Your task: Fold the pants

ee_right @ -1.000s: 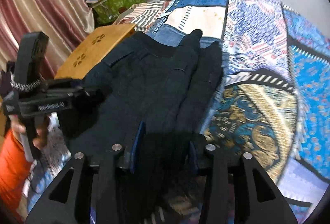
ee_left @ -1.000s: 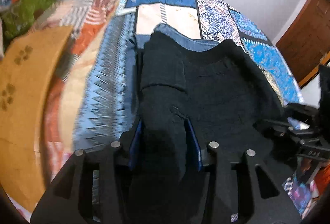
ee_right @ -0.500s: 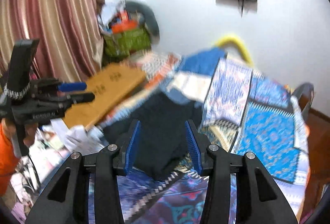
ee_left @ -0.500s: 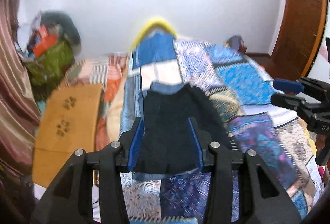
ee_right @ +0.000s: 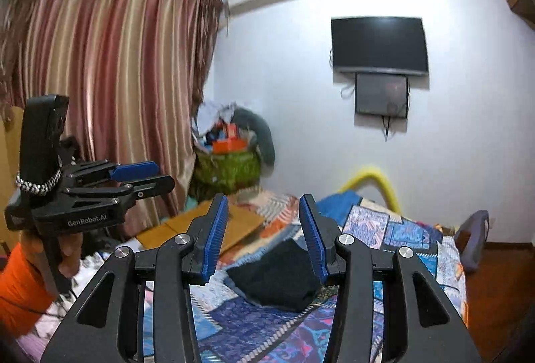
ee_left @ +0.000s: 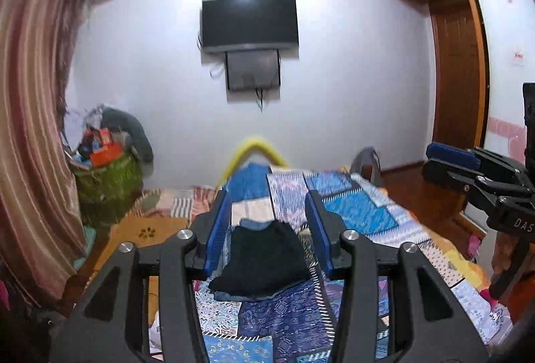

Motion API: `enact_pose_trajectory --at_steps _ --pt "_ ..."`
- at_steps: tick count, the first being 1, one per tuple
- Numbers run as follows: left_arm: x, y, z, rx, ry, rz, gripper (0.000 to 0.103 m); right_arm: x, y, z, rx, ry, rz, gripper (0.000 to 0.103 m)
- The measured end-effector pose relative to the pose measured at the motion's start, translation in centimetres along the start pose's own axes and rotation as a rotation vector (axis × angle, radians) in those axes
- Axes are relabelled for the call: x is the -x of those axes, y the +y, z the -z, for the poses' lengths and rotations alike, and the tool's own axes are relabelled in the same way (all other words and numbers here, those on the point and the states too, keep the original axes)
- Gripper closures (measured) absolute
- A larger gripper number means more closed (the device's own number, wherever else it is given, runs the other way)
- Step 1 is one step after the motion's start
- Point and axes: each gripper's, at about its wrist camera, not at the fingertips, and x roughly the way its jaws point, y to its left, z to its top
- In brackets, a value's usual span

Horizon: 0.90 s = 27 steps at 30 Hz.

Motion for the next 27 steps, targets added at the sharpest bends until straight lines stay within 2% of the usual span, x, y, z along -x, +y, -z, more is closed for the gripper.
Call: enact_pose_trajectory --at_steps 2,5,8,10,12,17,21,27 --pt "2.2 -0.5 0.5 0.017 -0.038 -0.011 0.041 1.8 0.9 0.3 -0.008 -0.035 0.007 0.062" --pt "4.5 -1.4 1.4 0.034 -0.071 -0.019 0.034 3.2 2.0 1.1 -0.016 -0.06 0.026 0.062" --pt "6.1 -2.0 2.2 0.037 -0.097 -0.029 0.012 3.5 2.3 1.9 -0.048 -0.067 0.025 0.055" --pt "6.7 -2.4 2.6 0.034 -0.113 -0.039 0.007 3.7 2.6 2.3 -0.06 -0.085 0.051 0.049" --pt "7.3 -2.7 3.0 0.03 -0.12 -0.029 0.005 4.0 3.0 2.3 -0.058 -0.097 0.079 0.038" --pt "7.8 -2.7 3.8 0.028 -0.136 -0.064 0.001 3.9 3.7 2.4 -0.04 -0.084 0.12 0.027" --pt "7.7 -2.3 4.5 0.047 -0.123 -0.05 0.001 4.1 3.9 2.8 -0.042 -0.106 0.167 0.011" --pt "7.8 -2.4 5.0 0.051 -0.12 -0.052 0.001 4.5 3.6 3.1 -0.067 -0.097 0.176 0.007"
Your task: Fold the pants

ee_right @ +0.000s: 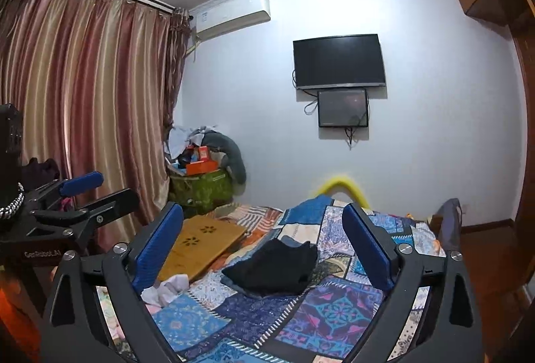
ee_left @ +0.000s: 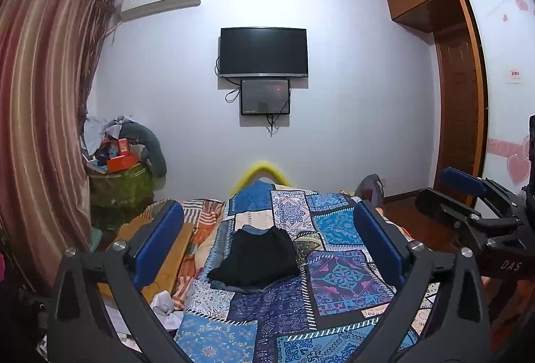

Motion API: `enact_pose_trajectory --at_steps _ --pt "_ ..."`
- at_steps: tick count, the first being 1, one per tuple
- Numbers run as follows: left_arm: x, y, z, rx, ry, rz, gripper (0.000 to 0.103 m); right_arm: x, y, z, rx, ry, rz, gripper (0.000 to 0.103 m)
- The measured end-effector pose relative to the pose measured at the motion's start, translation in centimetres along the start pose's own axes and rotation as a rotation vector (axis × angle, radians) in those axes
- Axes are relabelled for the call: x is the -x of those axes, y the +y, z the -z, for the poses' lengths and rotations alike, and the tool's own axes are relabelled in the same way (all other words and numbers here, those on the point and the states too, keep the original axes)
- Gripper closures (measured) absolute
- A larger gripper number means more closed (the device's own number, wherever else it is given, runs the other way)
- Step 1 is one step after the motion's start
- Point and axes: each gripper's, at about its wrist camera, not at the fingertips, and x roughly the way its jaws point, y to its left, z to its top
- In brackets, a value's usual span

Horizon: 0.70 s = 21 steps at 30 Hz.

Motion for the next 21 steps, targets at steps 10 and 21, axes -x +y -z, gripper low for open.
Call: enact_pose_trajectory --at_steps 10,21 --pt "-0.13 -0.06 0.28 0.012 0.004 0.003 0.0 0.29 -0.07 0.71 0.002 0.018 -0.001 0.007" --pt "-0.62 -0.66 0.9 -0.006 0.012 0.003 0.0 0.26 -0.74 0.75 -0.015 0.029 0.002 0.005"
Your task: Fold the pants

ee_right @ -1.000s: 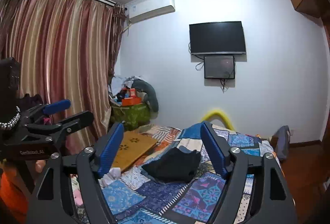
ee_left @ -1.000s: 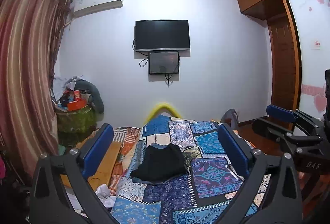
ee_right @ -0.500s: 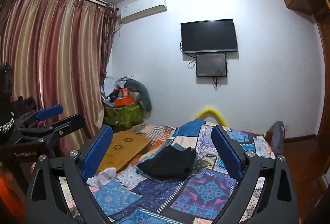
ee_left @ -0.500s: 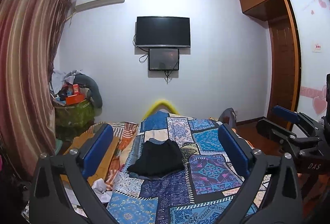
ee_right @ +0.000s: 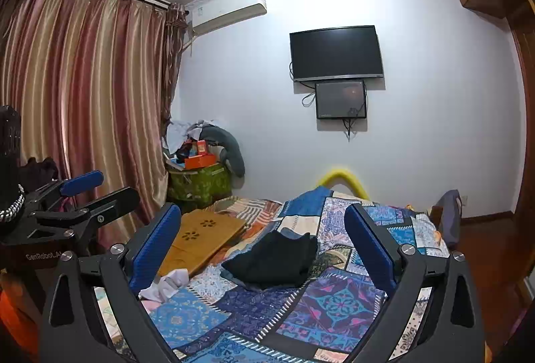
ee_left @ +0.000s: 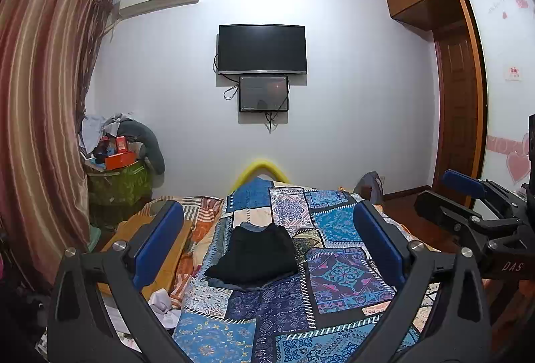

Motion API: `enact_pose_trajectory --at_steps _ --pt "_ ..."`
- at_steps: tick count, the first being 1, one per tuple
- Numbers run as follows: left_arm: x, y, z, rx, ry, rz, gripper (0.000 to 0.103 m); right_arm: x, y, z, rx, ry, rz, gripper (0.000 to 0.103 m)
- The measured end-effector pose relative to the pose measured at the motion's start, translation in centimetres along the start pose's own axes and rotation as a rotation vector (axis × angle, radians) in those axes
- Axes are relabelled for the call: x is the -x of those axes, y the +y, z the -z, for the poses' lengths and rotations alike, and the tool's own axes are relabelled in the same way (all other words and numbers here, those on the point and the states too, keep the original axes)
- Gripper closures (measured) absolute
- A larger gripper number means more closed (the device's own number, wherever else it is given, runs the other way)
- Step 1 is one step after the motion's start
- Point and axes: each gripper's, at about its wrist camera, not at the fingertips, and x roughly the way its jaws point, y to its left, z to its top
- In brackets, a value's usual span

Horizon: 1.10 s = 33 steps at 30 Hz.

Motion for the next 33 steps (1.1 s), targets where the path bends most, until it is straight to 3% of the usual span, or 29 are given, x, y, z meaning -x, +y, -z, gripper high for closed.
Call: enact_pose_trajectory --at_steps 33 --pt "-0.72 -0.38 0.63 0.0 0.008 0.031 0.0 0.17 -0.72 -0.23 -0.013 0.018 0.016 0.001"
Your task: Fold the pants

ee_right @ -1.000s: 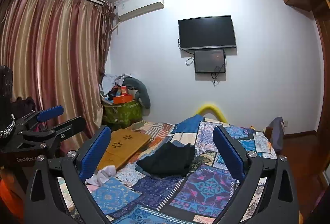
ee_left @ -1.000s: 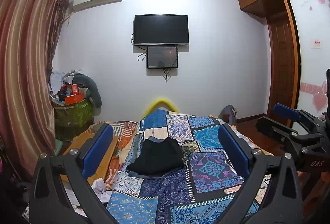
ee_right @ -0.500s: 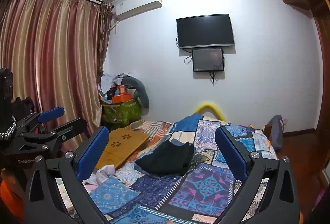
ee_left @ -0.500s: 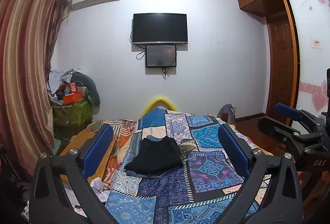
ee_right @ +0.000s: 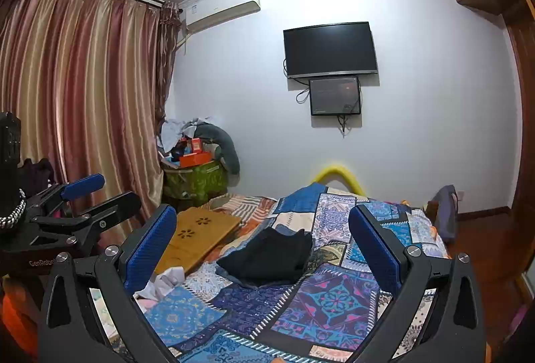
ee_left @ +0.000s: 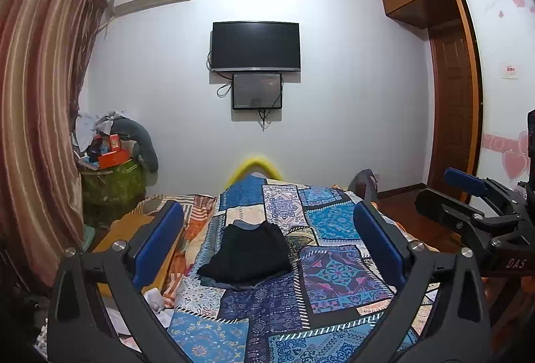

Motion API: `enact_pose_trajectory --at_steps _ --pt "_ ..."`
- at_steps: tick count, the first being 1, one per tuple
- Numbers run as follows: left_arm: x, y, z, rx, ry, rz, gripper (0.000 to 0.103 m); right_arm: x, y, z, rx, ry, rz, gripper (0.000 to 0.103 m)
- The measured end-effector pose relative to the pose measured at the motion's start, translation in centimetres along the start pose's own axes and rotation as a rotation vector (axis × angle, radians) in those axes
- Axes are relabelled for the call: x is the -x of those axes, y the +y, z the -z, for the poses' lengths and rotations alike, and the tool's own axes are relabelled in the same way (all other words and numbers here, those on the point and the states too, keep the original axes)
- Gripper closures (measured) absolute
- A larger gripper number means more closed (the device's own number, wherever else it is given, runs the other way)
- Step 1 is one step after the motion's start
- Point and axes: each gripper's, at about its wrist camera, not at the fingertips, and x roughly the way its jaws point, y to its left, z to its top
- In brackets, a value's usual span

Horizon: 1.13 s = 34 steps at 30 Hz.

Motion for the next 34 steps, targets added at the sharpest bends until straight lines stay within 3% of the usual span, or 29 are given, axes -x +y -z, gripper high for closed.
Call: enact_pose_trajectory --at_steps 34 --pt "-0.29 -0.45 0.06 0.001 0.015 0.037 0.0 -0.13 -0.08 -0.08 0.003 0.017 -0.003 0.001"
